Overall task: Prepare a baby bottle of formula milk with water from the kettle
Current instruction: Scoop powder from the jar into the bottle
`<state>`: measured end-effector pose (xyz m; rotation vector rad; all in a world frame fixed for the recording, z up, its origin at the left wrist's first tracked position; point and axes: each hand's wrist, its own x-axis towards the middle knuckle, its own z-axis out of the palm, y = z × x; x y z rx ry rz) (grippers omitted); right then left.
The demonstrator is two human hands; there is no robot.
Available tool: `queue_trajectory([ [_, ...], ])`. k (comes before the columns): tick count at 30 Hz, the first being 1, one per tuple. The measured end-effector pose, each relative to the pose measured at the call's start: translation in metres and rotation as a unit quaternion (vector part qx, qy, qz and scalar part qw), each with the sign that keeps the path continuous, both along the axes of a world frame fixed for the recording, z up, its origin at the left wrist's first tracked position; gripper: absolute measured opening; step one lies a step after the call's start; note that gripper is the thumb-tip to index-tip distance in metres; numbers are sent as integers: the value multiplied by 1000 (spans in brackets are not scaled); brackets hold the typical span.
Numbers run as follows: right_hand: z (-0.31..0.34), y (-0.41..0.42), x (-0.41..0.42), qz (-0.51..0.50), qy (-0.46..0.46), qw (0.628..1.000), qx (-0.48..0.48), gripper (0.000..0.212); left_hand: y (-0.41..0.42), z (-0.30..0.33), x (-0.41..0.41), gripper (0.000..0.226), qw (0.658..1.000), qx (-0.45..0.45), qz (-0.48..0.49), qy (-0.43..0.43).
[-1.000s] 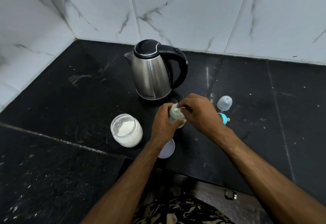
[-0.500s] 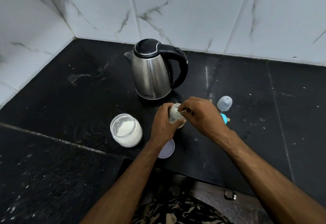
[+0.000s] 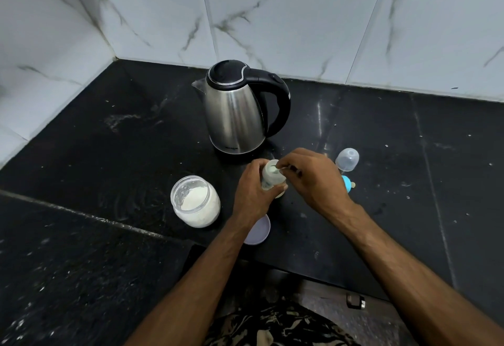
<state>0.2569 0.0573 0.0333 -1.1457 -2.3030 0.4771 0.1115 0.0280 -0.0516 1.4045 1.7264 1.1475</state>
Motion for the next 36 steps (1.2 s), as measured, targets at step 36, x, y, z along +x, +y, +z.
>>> queue_trajectory([
  [36,-2,7,1,8,-27,999,-39,18,0,3,2,56,1000,-15,7,10],
])
